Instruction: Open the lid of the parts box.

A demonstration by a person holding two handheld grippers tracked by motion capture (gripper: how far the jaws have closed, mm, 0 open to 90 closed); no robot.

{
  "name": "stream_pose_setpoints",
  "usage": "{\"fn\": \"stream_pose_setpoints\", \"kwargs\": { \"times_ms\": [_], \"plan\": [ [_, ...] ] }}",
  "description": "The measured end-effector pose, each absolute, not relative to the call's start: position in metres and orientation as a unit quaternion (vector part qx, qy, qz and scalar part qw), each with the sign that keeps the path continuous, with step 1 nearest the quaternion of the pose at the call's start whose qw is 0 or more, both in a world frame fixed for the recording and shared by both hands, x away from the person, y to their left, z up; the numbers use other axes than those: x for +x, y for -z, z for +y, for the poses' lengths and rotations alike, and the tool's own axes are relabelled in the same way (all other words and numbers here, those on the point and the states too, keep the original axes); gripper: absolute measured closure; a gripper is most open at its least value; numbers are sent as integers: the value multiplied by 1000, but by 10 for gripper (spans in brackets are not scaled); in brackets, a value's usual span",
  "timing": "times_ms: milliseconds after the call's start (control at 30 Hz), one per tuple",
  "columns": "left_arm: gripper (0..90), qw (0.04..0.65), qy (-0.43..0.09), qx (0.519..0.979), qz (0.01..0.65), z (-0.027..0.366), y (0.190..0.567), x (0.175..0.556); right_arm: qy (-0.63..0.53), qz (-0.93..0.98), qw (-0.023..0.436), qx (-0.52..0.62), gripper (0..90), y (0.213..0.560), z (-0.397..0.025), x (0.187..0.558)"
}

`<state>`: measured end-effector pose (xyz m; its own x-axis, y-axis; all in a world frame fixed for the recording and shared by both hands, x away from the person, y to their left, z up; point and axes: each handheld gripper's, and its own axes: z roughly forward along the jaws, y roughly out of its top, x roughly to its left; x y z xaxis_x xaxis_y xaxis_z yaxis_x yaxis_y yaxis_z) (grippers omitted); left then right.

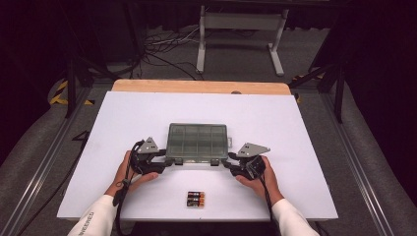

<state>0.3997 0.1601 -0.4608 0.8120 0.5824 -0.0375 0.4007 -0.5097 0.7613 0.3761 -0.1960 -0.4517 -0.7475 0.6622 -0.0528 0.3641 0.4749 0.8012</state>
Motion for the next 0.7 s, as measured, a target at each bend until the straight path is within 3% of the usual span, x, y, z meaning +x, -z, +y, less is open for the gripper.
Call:
{"fn": "stream_pose_setpoints", "kwargs": {
  "times_ms": [700],
  "plan": [
    [509,407,-111,860,287,161,461,401,-414,836,180,312,596,452,-195,376]
  ]
}}
